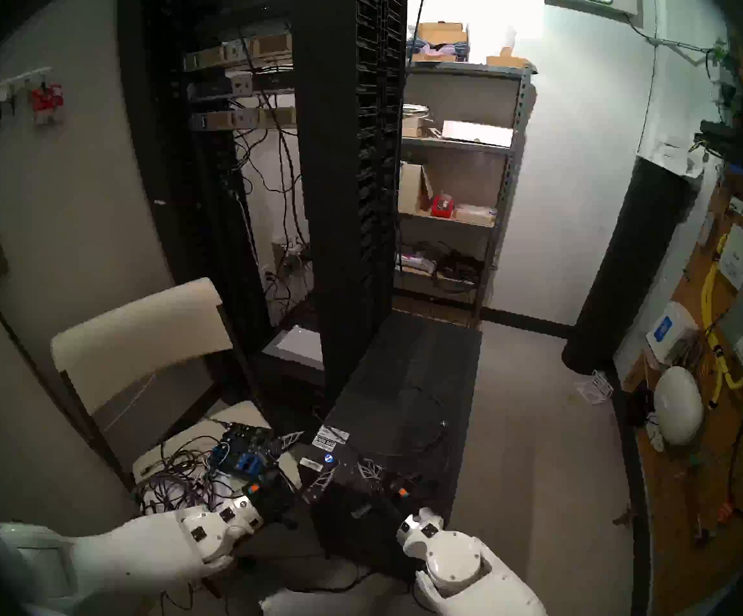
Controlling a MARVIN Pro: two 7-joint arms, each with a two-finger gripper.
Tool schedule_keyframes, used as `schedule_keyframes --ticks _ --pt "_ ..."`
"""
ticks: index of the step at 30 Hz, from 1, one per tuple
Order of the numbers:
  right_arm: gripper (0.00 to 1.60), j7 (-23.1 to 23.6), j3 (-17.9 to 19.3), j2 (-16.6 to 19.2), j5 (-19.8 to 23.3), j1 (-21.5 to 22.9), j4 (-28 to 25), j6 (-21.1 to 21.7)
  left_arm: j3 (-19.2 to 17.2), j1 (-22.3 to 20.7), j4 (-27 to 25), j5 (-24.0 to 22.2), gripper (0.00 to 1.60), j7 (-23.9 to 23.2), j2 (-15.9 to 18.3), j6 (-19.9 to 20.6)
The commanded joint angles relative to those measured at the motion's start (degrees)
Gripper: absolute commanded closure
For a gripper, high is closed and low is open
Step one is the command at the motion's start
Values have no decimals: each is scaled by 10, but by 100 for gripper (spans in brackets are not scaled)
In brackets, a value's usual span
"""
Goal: Insert the cable into the workstation's USB slot
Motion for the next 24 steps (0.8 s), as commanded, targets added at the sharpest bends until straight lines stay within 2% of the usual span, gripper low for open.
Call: schedule_keyframes --ticks 1,24 --pt "160 1 1 0 0 5 -10 0 1 -1 -6 2 0 -1 -2 -3" --pt "160 7 -5 -5 6 21 31 23 2 -1 -2 3 0 3 -1 -11"
